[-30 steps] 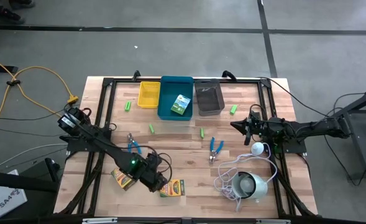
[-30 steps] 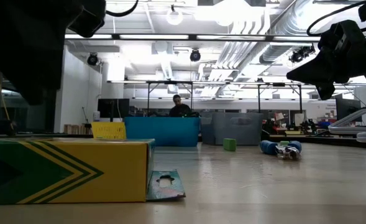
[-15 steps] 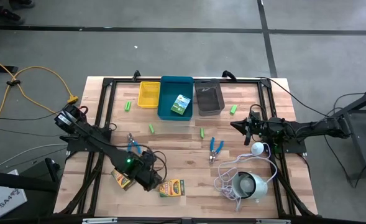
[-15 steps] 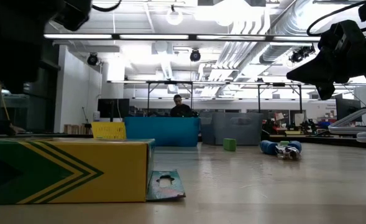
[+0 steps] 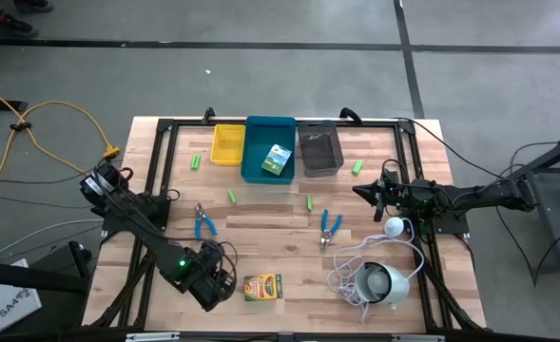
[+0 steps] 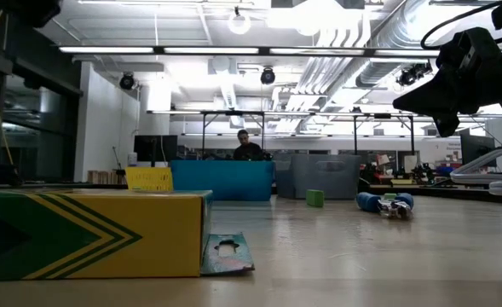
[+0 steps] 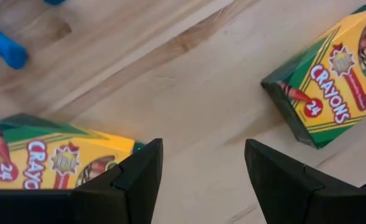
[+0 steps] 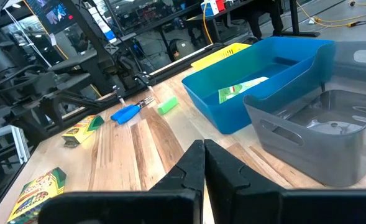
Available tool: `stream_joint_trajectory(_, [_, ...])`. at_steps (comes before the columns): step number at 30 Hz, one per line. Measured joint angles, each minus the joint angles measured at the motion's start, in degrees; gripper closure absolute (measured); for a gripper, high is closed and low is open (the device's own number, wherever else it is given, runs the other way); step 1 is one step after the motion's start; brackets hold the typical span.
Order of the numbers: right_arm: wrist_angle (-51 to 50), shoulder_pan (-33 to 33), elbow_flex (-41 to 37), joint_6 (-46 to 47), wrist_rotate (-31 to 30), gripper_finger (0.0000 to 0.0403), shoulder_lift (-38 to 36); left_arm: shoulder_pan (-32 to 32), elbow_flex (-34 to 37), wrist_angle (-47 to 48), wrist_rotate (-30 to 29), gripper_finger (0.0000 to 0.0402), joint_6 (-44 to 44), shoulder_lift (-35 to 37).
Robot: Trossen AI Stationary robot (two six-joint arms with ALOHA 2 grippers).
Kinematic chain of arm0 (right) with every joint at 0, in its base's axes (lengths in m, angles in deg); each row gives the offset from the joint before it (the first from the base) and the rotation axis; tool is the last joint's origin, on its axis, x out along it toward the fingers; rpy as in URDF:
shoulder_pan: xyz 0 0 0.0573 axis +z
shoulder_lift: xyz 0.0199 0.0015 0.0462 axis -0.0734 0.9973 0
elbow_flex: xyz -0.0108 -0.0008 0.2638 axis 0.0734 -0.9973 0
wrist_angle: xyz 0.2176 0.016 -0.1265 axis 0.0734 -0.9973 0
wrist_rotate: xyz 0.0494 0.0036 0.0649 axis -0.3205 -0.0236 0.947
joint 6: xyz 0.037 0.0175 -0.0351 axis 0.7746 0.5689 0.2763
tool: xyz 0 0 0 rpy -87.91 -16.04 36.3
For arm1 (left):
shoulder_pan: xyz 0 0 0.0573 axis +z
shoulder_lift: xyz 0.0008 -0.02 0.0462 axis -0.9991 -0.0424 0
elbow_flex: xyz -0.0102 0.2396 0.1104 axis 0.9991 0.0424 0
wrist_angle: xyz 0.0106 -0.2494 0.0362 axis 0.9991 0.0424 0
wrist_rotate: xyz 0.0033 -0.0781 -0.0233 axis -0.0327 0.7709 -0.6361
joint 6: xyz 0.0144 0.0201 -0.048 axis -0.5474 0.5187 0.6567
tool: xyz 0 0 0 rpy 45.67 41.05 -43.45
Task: Pick & Place School Supplies
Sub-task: Put the crayon box into the blue bin
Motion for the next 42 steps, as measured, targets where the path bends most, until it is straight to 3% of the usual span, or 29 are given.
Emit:
stream_joint_trajectory(20, [0.0,0.0,0.0,0.0,0.0,0.0400,0.0,3.2,0.0,-4.8,2.8,0.0181,-4.5,-1.4])
stream_joint_trajectory(30, [0.0,0.0,0.0,0.0,0.0,0.0400,0.0,4.8,-1.7,-2.6,2.6,0.0181,-12.2,-1.0])
stream_joint_trajectory(42, [0.0,0.0,0.0,0.0,0.0,0.0400,0.0,11.4,-1.7,-2.5,11.0,0.0181,-23.2,-1.0])
